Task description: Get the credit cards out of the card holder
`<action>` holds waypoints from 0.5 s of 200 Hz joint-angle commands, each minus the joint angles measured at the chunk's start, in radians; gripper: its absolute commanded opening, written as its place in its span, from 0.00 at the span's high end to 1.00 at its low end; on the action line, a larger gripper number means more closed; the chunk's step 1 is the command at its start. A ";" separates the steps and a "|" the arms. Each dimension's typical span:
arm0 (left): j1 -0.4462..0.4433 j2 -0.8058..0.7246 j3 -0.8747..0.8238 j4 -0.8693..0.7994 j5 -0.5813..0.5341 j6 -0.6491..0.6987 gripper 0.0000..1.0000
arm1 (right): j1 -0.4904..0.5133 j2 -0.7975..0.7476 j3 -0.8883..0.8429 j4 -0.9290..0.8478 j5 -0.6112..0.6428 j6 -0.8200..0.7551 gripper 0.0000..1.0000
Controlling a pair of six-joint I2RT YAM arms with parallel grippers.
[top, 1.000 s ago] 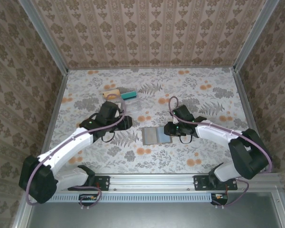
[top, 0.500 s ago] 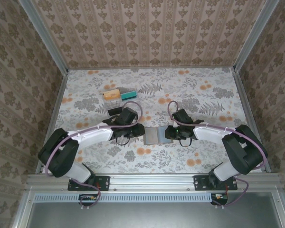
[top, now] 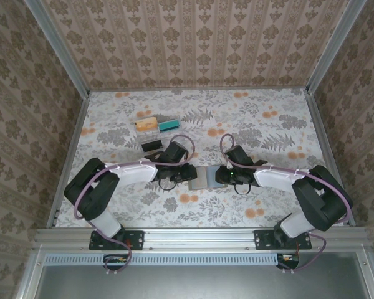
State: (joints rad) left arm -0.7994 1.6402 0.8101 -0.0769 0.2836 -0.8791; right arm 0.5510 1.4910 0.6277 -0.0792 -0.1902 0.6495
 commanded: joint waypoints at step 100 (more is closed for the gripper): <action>-0.027 0.067 0.070 0.042 0.083 0.014 0.64 | 0.010 0.002 -0.048 -0.059 0.018 0.020 0.77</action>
State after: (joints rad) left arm -0.8124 1.6920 0.8513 -0.0582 0.3317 -0.8791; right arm 0.5510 1.4853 0.6170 -0.0658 -0.1898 0.6582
